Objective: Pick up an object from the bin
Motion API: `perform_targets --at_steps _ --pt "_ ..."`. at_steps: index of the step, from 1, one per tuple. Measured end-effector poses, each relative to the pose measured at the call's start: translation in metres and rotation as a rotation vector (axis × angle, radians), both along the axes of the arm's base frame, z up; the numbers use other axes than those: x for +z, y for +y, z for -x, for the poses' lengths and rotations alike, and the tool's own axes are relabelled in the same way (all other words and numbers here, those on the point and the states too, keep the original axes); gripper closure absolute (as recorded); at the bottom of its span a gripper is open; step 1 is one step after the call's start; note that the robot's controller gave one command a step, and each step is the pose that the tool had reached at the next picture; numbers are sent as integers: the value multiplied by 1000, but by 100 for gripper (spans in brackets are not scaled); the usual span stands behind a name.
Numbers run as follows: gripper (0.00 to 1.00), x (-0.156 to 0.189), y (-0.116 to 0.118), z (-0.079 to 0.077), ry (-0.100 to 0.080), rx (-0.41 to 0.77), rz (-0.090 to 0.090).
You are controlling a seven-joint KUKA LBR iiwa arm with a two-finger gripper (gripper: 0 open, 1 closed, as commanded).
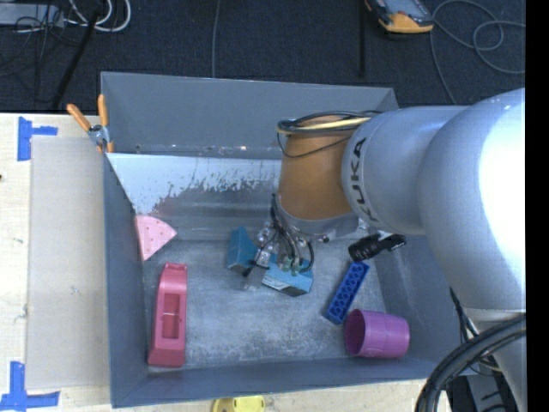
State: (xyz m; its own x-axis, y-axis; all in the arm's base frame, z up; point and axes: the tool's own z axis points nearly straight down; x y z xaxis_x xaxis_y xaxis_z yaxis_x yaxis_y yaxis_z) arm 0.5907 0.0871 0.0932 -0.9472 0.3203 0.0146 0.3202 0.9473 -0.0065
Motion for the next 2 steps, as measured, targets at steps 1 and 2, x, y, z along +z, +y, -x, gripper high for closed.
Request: perform_targets --at_steps 1,2 --pt "100 22 -1 -2 -5 0 0" --pt "100 40 0 -2 -10 0 -1"
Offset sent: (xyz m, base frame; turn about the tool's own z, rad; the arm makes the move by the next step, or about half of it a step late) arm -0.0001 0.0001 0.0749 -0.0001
